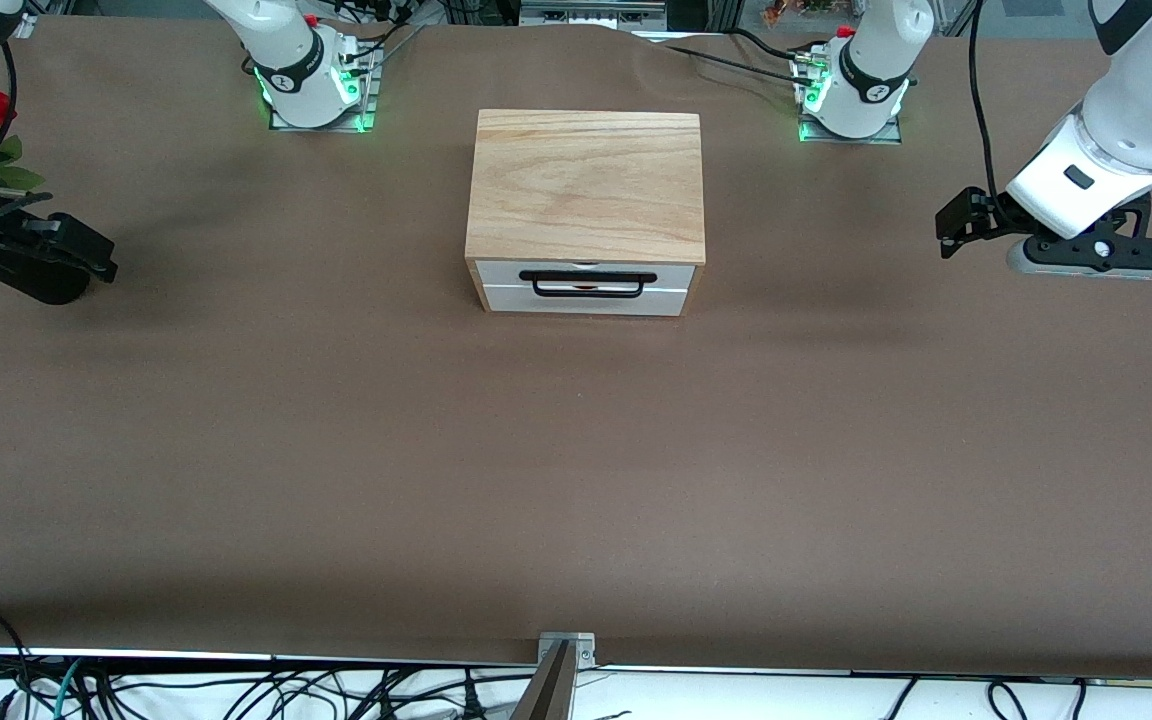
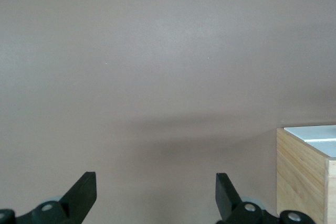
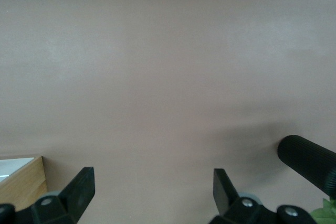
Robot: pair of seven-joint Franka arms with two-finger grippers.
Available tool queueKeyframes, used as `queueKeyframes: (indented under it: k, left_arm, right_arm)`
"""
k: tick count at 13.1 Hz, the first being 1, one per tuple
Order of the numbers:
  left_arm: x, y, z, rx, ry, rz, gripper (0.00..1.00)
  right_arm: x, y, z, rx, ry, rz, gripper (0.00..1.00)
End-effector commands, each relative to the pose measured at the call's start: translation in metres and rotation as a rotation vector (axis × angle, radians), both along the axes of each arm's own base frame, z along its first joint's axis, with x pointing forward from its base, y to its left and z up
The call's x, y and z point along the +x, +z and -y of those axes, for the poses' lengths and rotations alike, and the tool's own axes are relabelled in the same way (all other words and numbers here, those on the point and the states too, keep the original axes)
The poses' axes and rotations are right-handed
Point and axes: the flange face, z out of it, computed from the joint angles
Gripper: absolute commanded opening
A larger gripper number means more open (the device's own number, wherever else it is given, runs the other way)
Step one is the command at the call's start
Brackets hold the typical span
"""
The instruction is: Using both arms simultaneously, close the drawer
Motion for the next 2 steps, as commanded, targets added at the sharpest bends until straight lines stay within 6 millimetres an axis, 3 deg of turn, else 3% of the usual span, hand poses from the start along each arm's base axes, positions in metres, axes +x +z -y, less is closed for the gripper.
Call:
queueKeyframes:
  k: [1,2]
  left_arm:
    - [0.0047,0.0037,-0.0012,0.013,0.011,-0.003,1.0]
    - [0.0053,0.0045,-0.0033,0.009,0.016,-0.001,1.0]
  right_arm:
    - [-0.0009,-0.0034,-0.0024,-0.007,-0.014,-0.006,1.0]
    - [-0.0011,-0.0035,-0.0024,-0.007,-0.012,-0.008,1.0]
